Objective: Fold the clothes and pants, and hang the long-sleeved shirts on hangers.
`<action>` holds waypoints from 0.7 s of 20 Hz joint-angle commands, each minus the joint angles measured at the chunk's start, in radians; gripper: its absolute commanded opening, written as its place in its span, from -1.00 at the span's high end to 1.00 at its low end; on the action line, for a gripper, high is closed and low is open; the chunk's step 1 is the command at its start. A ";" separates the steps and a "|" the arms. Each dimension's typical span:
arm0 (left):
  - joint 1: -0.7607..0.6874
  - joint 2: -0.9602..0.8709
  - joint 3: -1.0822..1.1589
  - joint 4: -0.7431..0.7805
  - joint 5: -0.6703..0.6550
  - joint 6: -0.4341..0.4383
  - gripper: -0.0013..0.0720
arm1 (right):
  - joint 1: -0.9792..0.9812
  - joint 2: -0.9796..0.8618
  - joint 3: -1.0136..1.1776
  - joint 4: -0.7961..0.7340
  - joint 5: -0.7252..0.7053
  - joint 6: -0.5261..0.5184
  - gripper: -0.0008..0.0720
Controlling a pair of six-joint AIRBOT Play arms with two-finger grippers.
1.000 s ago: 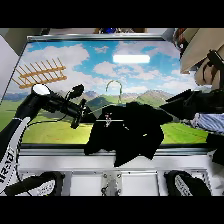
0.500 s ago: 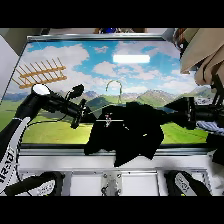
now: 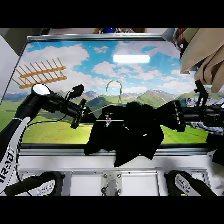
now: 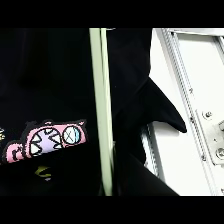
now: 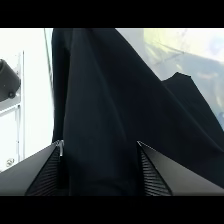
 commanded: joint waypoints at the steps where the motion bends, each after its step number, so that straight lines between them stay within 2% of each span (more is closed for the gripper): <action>1: 0.001 0.000 0.000 0.000 0.000 0.000 0.92 | 0.027 -0.008 -0.001 0.000 -0.018 -0.014 -0.43; 14: 0.000 0.000 0.000 0.000 0.000 0.000 0.92 | 0.064 -0.008 -0.001 0.000 -0.062 -0.010 -0.42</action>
